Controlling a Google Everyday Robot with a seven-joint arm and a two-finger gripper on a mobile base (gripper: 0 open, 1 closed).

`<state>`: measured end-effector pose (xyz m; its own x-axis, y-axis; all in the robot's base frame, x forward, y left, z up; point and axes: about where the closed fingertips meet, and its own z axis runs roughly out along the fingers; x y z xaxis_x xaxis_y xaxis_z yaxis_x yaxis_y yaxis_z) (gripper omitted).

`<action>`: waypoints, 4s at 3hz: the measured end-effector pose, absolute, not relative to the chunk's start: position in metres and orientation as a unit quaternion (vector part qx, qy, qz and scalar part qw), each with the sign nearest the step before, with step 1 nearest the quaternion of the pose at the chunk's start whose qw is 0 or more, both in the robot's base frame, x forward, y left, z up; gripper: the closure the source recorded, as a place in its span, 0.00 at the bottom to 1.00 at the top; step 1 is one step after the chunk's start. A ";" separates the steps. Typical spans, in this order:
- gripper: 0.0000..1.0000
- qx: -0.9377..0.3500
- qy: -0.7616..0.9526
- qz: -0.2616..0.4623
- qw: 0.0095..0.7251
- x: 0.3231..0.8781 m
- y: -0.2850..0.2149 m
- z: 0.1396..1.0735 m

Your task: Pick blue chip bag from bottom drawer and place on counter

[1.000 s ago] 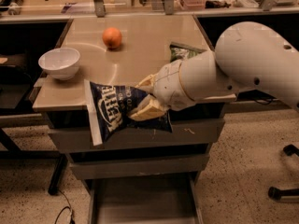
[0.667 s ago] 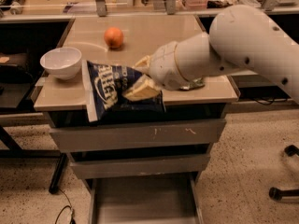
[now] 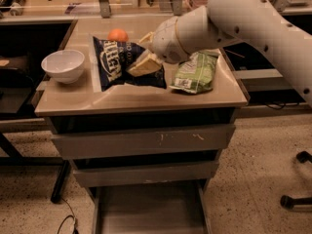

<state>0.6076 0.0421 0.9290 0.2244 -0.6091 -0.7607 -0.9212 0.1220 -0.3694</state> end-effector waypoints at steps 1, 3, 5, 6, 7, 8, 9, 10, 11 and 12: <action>1.00 -0.634 0.609 0.171 0.444 0.640 0.038 0.931; 1.00 -0.620 0.634 0.190 0.422 0.678 0.042 0.909; 1.00 -0.607 0.647 0.221 0.405 0.699 0.057 0.881; 1.00 -0.605 0.648 0.235 0.399 0.704 0.064 0.870; 1.00 -0.597 0.652 0.245 0.398 0.707 0.065 0.863; 0.81 -0.597 0.652 0.245 0.398 0.707 0.065 0.863; 0.58 -0.597 0.652 0.245 0.398 0.707 0.065 0.863; 0.35 -0.597 0.652 0.245 0.398 0.707 0.065 0.863; 0.12 -0.597 0.652 0.245 0.398 0.707 0.065 0.863; 0.00 -0.597 0.652 0.245 0.398 0.707 0.065 0.863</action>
Offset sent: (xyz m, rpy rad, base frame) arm 0.0827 -0.0082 -0.0143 -0.0182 0.0955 -0.0631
